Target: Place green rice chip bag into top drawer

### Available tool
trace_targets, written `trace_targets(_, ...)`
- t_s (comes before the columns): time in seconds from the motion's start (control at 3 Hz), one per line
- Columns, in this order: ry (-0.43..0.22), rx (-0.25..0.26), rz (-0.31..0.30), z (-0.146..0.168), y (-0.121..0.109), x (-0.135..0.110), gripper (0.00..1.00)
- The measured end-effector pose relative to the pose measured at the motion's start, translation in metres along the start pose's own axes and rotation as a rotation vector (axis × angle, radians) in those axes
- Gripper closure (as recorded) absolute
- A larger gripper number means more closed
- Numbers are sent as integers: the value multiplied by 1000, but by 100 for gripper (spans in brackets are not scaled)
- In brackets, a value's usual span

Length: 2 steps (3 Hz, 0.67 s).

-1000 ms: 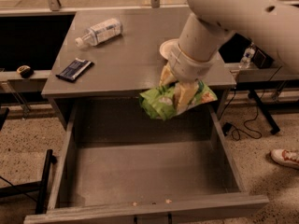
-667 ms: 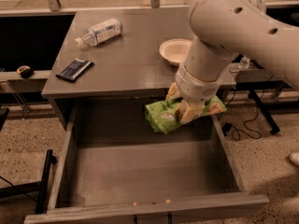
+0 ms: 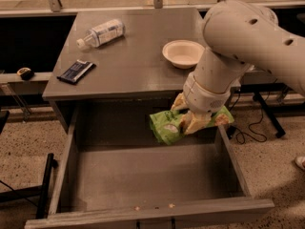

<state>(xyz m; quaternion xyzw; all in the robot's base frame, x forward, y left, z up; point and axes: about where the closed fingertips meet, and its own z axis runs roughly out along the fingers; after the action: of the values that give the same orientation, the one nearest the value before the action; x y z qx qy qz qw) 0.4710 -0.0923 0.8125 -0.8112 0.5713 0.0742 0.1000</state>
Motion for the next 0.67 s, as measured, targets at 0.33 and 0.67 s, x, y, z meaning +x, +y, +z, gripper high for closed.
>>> trace_targets(0.33, -135, -35, 76, 56, 12, -12, 100)
trace_targets(0.67, -344, -112, 86, 135, 30, -28, 81)
